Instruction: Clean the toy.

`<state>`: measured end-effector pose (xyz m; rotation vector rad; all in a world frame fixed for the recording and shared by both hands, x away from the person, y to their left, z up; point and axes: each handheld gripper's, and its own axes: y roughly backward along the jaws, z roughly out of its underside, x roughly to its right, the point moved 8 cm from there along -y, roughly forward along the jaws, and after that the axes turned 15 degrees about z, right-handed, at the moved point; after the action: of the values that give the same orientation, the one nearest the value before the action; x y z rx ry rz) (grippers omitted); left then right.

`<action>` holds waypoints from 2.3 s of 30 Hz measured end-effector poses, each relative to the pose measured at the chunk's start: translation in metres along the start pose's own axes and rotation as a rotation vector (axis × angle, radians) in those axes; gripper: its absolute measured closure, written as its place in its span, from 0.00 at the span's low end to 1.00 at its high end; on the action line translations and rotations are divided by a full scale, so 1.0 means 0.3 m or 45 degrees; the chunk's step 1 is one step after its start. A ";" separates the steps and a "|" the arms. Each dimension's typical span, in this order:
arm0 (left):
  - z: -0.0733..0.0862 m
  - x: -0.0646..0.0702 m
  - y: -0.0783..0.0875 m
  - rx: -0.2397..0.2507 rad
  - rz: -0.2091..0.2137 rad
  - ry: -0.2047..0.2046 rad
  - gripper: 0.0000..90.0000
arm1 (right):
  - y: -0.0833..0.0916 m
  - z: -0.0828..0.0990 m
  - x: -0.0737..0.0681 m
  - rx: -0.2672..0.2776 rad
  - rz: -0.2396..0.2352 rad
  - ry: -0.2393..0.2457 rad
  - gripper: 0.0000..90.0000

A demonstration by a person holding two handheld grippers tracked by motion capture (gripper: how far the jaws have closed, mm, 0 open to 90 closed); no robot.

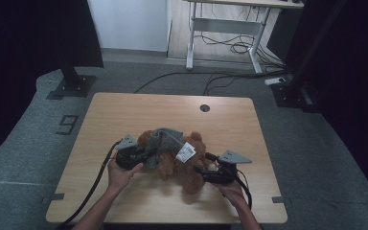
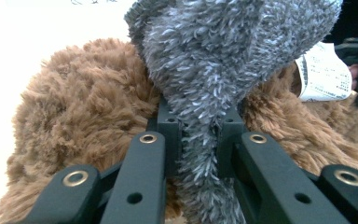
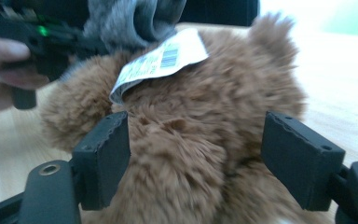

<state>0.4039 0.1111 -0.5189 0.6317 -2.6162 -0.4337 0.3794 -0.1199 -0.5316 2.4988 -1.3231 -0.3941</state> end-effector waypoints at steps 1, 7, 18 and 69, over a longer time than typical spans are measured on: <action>0.000 0.001 0.000 0.000 0.000 -0.001 0.86 | -0.017 0.004 -0.007 -0.023 0.018 0.017 0.25; 0.004 0.002 0.000 0.001 0.001 0.002 0.86 | -0.092 0.028 -0.042 -0.123 0.111 0.096 0.24; 0.018 0.020 0.014 -0.004 0.019 0.010 0.86 | -0.127 0.069 -0.035 -0.110 0.211 0.278 0.67; 0.023 0.070 -0.096 -0.002 0.081 0.017 0.87 | -0.157 0.137 -0.003 -0.205 0.252 0.249 0.66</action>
<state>0.3942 0.0778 -0.5293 0.5473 -2.6146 -0.4109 0.3995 -0.0988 -0.5869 2.1891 -1.3849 -0.1977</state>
